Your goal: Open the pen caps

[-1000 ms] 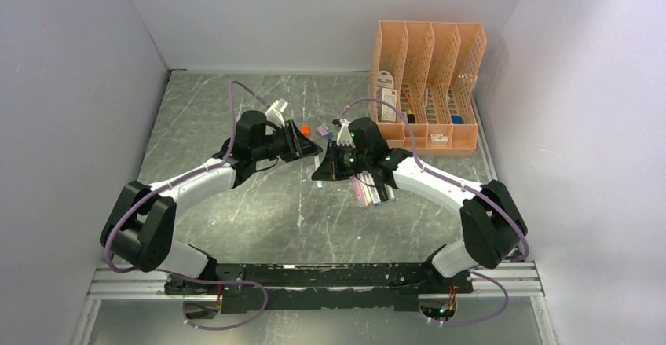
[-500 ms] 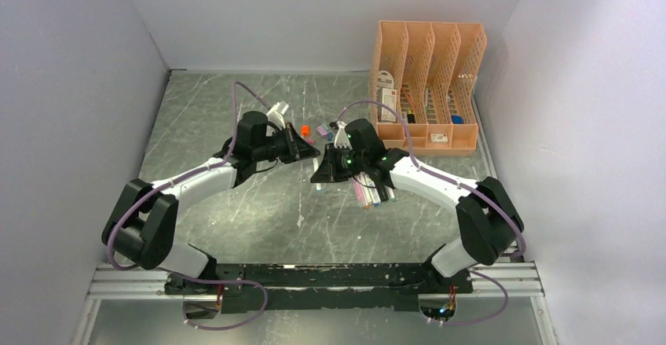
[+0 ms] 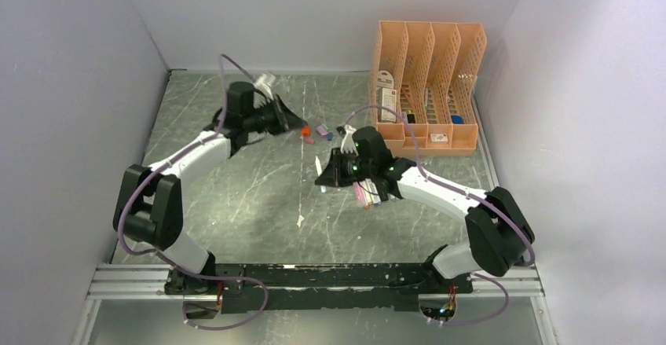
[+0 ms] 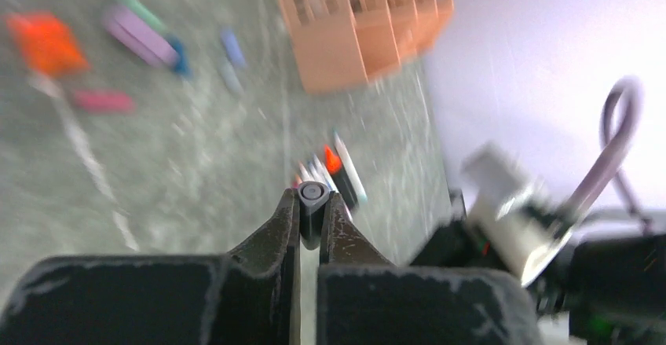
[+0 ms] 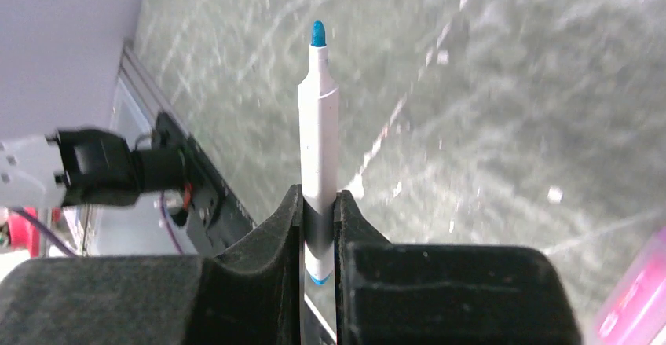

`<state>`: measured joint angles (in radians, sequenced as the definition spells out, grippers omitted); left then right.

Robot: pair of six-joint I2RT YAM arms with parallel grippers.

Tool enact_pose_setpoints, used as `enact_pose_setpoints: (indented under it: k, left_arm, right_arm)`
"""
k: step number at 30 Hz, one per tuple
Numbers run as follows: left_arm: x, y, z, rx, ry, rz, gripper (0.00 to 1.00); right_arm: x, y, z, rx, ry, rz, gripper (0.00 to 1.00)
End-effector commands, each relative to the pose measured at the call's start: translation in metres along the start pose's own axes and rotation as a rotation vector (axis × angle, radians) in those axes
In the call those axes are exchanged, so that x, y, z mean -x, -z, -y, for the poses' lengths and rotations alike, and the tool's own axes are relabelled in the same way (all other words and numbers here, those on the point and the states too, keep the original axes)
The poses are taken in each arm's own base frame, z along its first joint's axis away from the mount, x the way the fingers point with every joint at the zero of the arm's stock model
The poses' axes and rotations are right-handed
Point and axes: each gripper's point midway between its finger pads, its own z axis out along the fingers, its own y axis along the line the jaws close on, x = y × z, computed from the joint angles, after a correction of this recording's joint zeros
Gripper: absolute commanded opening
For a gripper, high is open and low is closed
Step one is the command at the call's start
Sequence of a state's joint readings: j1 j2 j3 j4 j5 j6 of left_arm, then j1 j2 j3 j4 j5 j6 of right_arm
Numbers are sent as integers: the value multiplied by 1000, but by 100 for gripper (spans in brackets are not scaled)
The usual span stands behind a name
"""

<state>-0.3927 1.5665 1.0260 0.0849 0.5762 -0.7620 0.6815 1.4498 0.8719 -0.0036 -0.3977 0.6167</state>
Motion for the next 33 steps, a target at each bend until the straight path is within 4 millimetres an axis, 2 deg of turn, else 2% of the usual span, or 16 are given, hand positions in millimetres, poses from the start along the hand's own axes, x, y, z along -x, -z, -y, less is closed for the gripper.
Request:
enact_pose_setpoints:
  k: [1, 5, 8, 14, 21, 29, 33]
  left_arm:
    - [101, 25, -29, 102, -58, 269, 7]
    - [138, 41, -37, 118, -57, 320, 7]
    - [144, 49, -42, 150, -60, 322, 7]
    - [119, 50, -51, 166, -30, 258, 7]
    - [95, 60, -55, 189, -23, 222, 7]
    - [81, 59, -62, 188, -7, 197, 7]
    - [80, 59, -63, 187, -8, 195, 7]
  right_arm:
    - [-52, 16, 7, -9, -50, -137, 0]
    - [-66, 25, 14, -28, -63, -146, 0]
    - [-70, 32, 28, -116, -52, -157, 0]
    - [-67, 30, 76, -382, 7, -213, 0]
    - [-70, 24, 118, -579, 49, -284, 1]
    - [-61, 27, 142, -720, 100, -293, 10]
    - [-60, 29, 144, -736, 107, -290, 21]
